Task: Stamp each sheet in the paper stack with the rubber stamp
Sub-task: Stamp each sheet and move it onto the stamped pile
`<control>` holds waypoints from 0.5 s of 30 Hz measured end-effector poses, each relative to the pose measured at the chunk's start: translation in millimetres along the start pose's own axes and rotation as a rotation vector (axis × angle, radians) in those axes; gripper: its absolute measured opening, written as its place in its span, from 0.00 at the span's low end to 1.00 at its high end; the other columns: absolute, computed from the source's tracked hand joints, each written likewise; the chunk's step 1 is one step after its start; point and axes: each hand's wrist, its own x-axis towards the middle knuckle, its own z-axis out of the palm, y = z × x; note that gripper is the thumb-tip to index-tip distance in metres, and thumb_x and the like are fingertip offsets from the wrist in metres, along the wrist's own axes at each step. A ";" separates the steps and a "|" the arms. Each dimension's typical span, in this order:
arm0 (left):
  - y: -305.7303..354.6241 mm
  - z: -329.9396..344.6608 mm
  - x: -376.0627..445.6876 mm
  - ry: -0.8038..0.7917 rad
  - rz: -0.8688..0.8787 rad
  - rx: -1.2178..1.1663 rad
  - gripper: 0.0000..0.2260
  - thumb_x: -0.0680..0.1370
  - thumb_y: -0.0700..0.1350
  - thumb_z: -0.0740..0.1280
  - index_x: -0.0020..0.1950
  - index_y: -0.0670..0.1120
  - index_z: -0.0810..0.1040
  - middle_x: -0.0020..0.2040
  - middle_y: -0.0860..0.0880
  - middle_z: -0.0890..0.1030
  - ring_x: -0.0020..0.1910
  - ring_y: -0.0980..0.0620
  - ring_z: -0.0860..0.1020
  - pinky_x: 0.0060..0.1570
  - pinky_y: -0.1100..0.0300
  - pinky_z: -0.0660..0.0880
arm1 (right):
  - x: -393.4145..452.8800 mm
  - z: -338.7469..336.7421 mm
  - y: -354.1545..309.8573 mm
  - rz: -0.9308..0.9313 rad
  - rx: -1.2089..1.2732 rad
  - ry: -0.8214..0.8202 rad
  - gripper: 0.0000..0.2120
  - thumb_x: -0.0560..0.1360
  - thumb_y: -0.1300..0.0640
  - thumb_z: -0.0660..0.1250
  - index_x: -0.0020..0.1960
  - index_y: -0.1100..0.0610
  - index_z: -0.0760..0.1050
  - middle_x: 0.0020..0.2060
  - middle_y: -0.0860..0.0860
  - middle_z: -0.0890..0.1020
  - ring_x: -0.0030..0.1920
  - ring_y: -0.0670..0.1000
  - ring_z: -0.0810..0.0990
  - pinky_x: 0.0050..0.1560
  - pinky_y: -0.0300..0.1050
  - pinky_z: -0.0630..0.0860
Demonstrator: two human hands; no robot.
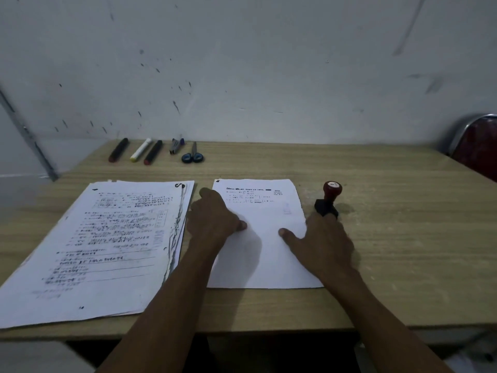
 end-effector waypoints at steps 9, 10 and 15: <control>1.8 -2.3 -3.4 -0.046 -0.034 0.031 0.33 0.62 0.54 0.80 0.60 0.44 0.71 0.65 0.39 0.66 0.65 0.38 0.68 0.58 0.45 0.70 | -1.5 -2.1 -9.5 0.059 0.143 -0.011 0.20 0.71 0.42 0.72 0.56 0.55 0.76 0.56 0.53 0.76 0.59 0.56 0.74 0.52 0.50 0.75; 1.3 -1.9 -4.2 -0.040 -0.033 0.031 0.33 0.62 0.54 0.80 0.60 0.43 0.71 0.65 0.39 0.66 0.65 0.38 0.67 0.58 0.45 0.70 | -1.3 -1.9 -9.7 0.063 0.213 -0.013 0.19 0.71 0.45 0.73 0.56 0.53 0.75 0.55 0.51 0.78 0.58 0.55 0.76 0.51 0.49 0.75; -4.2 -1.2 -5.8 -0.030 -0.011 0.018 0.36 0.63 0.56 0.79 0.63 0.43 0.69 0.64 0.40 0.66 0.66 0.38 0.67 0.56 0.47 0.70 | 0.6 -11.5 -13.4 0.056 0.661 -0.025 0.16 0.71 0.60 0.72 0.55 0.52 0.70 0.49 0.46 0.77 0.48 0.48 0.79 0.43 0.43 0.75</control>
